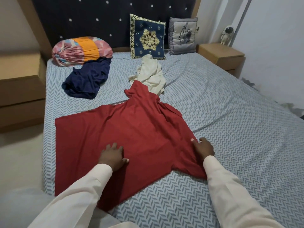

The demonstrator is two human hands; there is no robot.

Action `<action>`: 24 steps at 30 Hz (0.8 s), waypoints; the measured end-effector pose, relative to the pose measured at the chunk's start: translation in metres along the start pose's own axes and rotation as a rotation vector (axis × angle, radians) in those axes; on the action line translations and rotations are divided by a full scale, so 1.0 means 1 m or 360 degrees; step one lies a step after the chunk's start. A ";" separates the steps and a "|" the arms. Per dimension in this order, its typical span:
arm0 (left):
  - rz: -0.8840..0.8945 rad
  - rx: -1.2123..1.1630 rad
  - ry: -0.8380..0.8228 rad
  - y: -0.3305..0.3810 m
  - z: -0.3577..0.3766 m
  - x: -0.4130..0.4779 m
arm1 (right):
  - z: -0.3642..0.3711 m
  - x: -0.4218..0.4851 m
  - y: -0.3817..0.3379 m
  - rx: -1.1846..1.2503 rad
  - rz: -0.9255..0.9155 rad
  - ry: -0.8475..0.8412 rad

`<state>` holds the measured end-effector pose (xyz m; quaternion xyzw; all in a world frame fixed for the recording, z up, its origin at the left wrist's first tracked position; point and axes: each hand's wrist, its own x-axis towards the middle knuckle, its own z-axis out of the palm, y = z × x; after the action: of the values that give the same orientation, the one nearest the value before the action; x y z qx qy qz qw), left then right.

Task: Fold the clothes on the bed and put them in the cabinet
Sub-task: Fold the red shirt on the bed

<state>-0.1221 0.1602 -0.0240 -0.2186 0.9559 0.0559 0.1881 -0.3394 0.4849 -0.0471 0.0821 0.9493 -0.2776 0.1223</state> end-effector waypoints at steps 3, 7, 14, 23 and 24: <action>0.0043 -0.0012 0.0010 0.007 -0.003 0.019 | 0.001 0.011 -0.019 -0.0025 0.0024 0.0005; 0.0027 -0.0134 -0.0116 0.007 -0.015 0.057 | -0.005 0.028 -0.024 0.0012 0.0270 0.0358; -0.0186 -0.0087 -0.0225 0.007 -0.034 0.102 | 0.013 0.116 -0.106 0.0049 -0.0257 0.0084; -0.0238 0.0011 -0.0239 0.008 -0.039 0.122 | 0.013 0.191 -0.185 -0.0058 -0.0139 -0.0465; -0.0242 0.0020 -0.0233 0.008 -0.038 0.124 | 0.004 0.203 -0.179 -0.0120 -0.0089 -0.0336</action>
<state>-0.2417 0.1107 -0.0369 -0.2846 0.9206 0.0512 0.2625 -0.5726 0.3513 -0.0160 0.0212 0.9428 -0.2522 0.2167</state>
